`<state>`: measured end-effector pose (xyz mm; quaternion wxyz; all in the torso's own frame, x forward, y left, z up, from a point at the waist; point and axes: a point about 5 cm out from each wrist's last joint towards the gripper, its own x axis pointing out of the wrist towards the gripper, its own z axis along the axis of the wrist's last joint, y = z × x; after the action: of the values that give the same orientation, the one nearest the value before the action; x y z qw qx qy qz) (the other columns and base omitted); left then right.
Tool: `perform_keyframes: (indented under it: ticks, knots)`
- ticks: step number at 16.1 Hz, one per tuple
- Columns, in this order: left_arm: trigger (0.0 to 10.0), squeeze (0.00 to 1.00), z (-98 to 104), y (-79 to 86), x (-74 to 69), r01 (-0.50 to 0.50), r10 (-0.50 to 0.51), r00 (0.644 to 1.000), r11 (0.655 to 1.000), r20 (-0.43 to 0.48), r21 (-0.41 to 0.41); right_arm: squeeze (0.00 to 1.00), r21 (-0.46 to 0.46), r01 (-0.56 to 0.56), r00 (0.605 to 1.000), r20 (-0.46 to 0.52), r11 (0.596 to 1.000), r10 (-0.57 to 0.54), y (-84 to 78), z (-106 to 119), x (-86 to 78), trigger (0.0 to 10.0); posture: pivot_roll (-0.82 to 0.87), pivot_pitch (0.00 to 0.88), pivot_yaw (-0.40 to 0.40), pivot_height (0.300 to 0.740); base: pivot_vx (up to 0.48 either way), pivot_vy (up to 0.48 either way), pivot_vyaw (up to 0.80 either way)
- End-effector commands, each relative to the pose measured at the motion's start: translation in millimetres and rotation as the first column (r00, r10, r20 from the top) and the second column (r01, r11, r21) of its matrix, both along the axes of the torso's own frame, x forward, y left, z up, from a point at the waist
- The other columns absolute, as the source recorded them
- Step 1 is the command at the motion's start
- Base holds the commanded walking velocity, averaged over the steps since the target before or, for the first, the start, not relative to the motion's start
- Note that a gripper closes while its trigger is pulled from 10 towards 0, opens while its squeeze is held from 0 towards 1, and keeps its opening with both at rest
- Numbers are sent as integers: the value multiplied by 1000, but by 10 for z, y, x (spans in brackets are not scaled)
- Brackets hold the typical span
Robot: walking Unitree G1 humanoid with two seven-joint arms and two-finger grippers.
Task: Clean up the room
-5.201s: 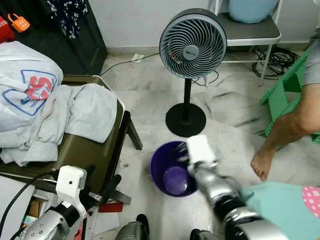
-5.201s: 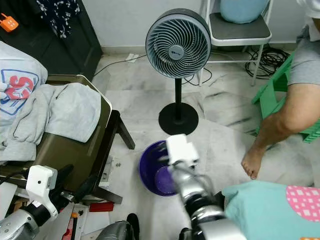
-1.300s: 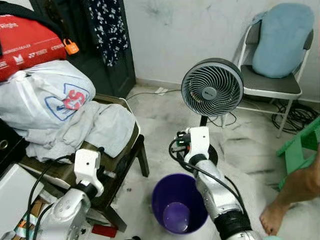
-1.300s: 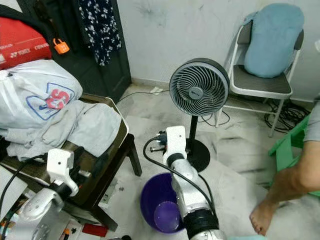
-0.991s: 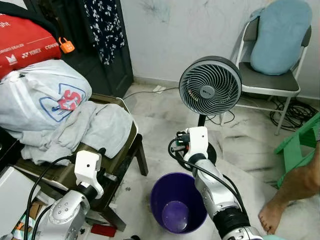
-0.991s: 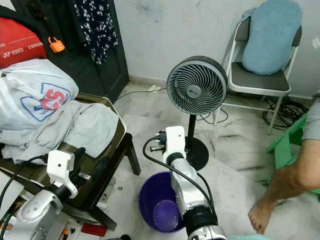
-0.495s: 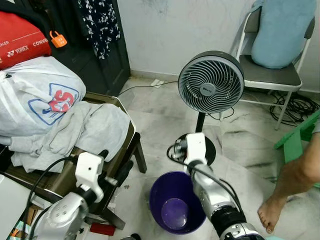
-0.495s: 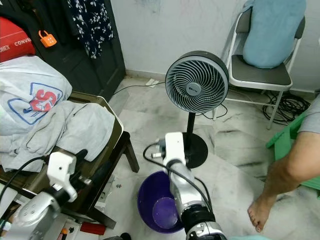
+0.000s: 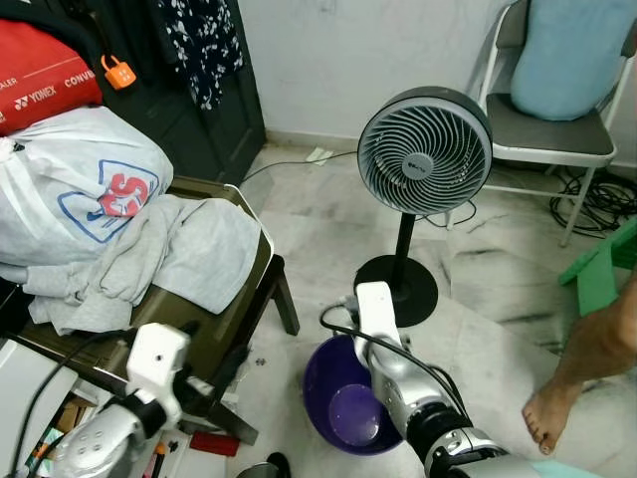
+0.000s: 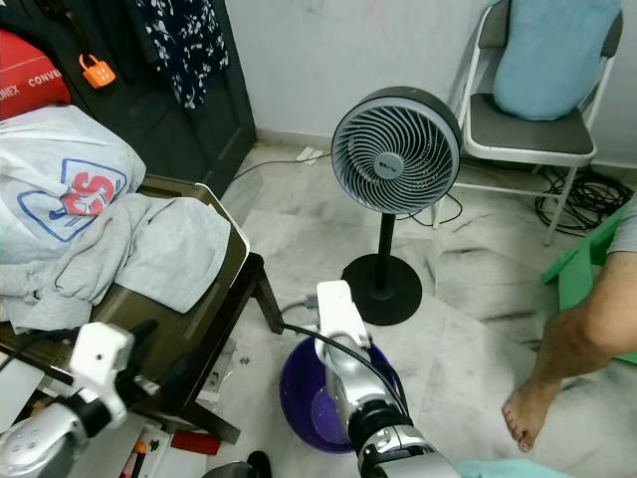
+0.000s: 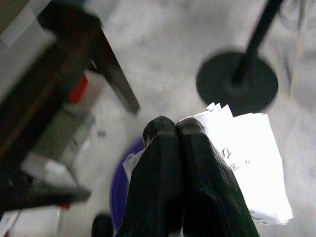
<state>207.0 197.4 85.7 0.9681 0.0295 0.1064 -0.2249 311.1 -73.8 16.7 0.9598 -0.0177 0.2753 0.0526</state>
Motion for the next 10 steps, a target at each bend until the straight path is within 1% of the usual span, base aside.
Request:
perform_keyframes:
  ticks: [1,2,3,4,6,7,8,9,10]
  knots:
    - [10000,0,47,33,-8,3,-3,1000,1000,6,6,0,5,9,998,-58,1000,-8,46,-89,-79,10000,135,227,113,740,0,0,0]
    - [10000,0,61,34,-13,5,-5,1000,1000,5,8,0,7,15,993,-120,1000,-14,55,-172,-149,10000,142,233,115,740,0,0,0]
    - [10000,0,74,36,-36,8,-8,1000,1000,3,10,0,5,26,989,-144,1000,-25,57,-214,-189,10000,146,244,120,740,0,0,0]
    - [10000,0,81,32,-55,14,-14,1000,1000,-1,11,0,-30,47,989,-137,998,-51,11,-217,-184,10000,149,250,123,740,0,0,0]
    - [10000,0,94,42,-78,17,-17,1000,1000,-5,11,0,-52,112,986,-121,992,-117,-74,-213,-169,10000,148,260,126,740,0,0,0]
    - [10000,0,90,46,-79,17,-17,1000,1000,-8,13,0,-24,143,985,-89,989,-145,-87,-180,-142,10000,148,261,129,740,0,0,0]
    - [10000,0,84,53,-86,17,-17,1000,1000,-11,14,0,0,132,990,-52,991,-132,-52,-134,-110,10000,147,262,130,740,0,0,0]
    - [10000,0,78,43,-80,18,-17,1000,1000,-15,14,0,-33,46,998,48,998,-44,64,0,-27,10000,147,261,131,740,0,0,0]
    - [10000,0,84,30,-76,19,-19,1000,1000,-16,13,0,-46,29,994,104,999,-25,111,96,36,10000,149,262,132,740,0,0,0]
